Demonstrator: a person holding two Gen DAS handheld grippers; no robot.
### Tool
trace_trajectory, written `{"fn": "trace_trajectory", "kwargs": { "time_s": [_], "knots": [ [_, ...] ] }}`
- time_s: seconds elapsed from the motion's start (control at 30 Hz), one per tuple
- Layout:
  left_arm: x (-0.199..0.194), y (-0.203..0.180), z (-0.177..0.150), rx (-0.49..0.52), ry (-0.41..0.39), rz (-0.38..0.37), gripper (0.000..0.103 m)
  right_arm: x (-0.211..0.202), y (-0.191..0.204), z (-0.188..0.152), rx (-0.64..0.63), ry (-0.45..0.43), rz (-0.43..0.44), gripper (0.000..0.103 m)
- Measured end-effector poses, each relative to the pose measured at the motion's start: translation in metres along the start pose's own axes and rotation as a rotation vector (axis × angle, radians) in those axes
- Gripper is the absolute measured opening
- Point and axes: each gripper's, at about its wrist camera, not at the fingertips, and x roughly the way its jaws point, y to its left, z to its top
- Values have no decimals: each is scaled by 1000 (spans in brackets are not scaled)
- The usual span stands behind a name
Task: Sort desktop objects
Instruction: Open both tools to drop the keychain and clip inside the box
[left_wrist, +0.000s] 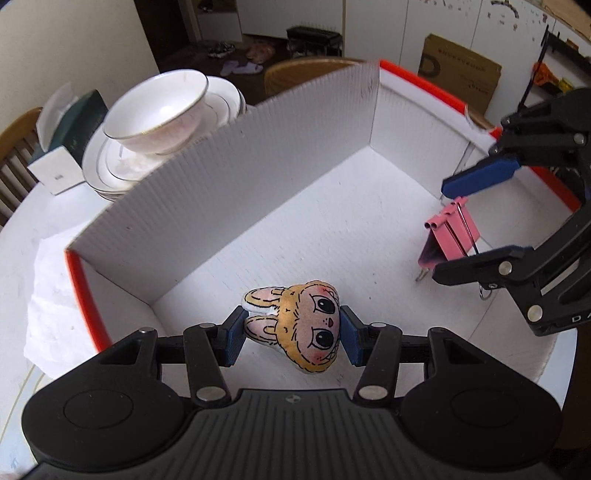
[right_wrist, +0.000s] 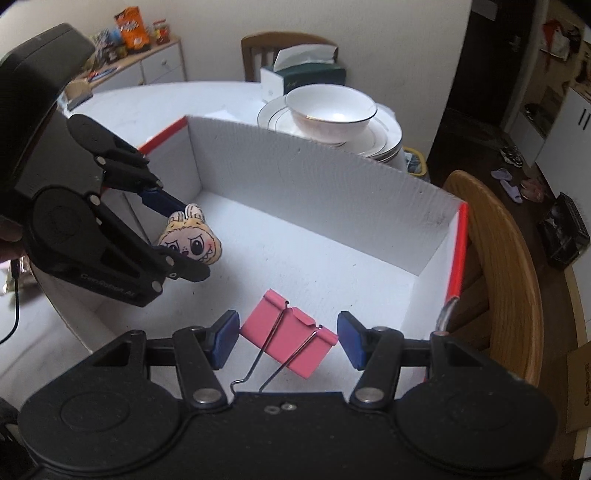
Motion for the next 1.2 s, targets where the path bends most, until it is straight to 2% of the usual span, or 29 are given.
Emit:
{"fn": "trace_trajectory", "kwargs": {
  "time_s": [0.23, 0.53, 0.7, 0.83, 0.93, 0.97, 1.2],
  "knots": [
    [12, 1, 0, -17, 38, -32, 52, 16, 1, 5, -32, 41, -6, 58],
    [29, 1, 2, -7, 170, -87, 52, 24, 1, 11, -36, 48, -8, 58],
    [35, -5, 3, 29, 217, -79, 52, 25, 0, 12, -32, 49, -7, 58],
    [36, -5, 3, 32, 230, -79, 54, 26, 1, 13, -29, 50, -12, 58],
    [37, -6, 2, 33, 251, -89, 67, 28, 1, 16, -20, 56, -17, 58],
    [37, -6, 2, 37, 255, -93, 69, 29, 2, 17, -18, 60, -18, 58],
    [27, -6, -1, 28, 227, -81, 69, 34, 0, 19, 16, 88, -15, 59]
  ]
}}
